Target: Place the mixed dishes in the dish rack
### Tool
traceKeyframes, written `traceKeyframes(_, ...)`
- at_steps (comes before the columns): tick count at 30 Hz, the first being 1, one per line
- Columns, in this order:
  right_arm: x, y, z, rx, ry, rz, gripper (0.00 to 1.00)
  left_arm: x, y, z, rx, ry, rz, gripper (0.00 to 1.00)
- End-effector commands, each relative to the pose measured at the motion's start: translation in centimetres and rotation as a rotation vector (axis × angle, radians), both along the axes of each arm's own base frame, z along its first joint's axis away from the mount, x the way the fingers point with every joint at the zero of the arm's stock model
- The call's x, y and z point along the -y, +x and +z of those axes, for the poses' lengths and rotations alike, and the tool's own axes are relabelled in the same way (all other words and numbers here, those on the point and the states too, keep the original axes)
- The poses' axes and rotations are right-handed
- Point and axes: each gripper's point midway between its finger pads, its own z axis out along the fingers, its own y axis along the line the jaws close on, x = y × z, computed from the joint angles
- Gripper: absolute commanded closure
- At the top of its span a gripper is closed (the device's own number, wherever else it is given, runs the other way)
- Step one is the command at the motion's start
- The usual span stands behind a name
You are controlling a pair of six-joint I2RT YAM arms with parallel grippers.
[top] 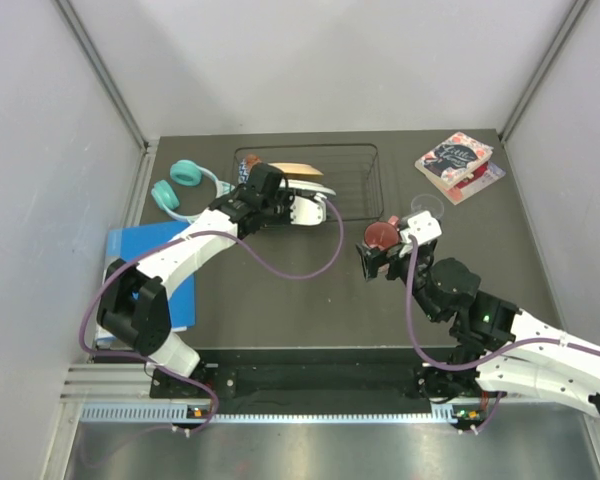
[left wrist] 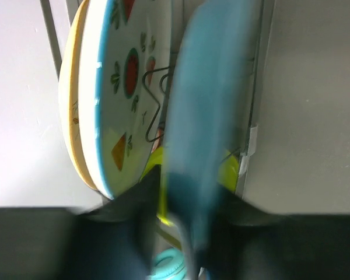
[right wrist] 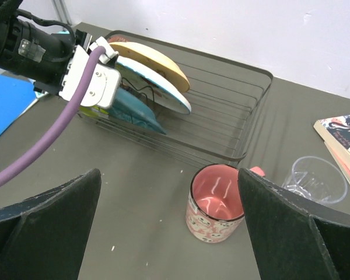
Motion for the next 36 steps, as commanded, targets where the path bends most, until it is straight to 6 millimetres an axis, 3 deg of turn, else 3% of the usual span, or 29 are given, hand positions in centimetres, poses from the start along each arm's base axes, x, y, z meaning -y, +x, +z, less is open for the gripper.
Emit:
traceKeyframes(1, -0.2, -0.3, 0.5, -0.002, 0.055, 0.01, 0.01, 0.2, 2.2, 5.7, 0.158, -0.041, 0.032, 0.49)
traceKeyframes(3, -0.3, -0.3, 0.3, -0.004, 0.049, 0.011, 0.01, 0.0, 2.3, 6.2, 0.17, -0.045, 0.045, 0.36)
traceKeyframes(7, -0.6, -0.1, 0.2, -0.009, 0.035, 0.011, 0.0, -0.2, 1.8, 6.7, 0.18, -0.039, 0.053, 0.01)
traceKeyframes(13, -1.2, 0.7, -0.3, -0.019, -0.005, -0.016, 0.0, -0.9, 0.7, 7.9, 0.181, -0.048, 0.066, 0.01)
traceKeyframes(21, -2.0, 3.5, -1.3, -0.049, -0.067, -0.127, 0.0, -2.2, -1.4, 11.0, 0.207, -0.083, 0.082, 0.01)
traceKeyframes(25, -1.5, 6.9, -1.7, -0.088, -0.042, -0.216, 0.0, -3.3, -2.6, 12.3, 0.222, -0.089, 0.101, 0.01)
traceKeyframes(30, 1.1, 12.8, -2.8, -0.144, 0.02, -0.351, 0.0, -4.2, -3.6, 12.1, 0.232, -0.087, 0.115, 0.01)
traceKeyframes(32, 0.8, 15.2, -2.8, -0.133, -0.017, -0.366, 0.0, -4.4, -3.8, 11.8, 0.23, -0.085, 0.12, 0.01)
traceKeyframes(33, 0.2, 16.0, -1.8, -0.112, -0.022, -0.354, 0.0, -4.5, -3.7, 11.8, 0.23, -0.09, 0.126, 0.01)
traceKeyframes(34, -0.5, 17.0, -2.6, -0.105, -0.078, -0.34, 0.0, -4.5, -3.6, 12.0, 0.234, -0.093, 0.132, 0.01)
traceKeyframes(36, -2.3, 18.0, -2.0, -0.072, -0.121, -0.269, 0.0, -4.6, -3.3, 12.7, 0.254, -0.1, 0.141, 0.01)
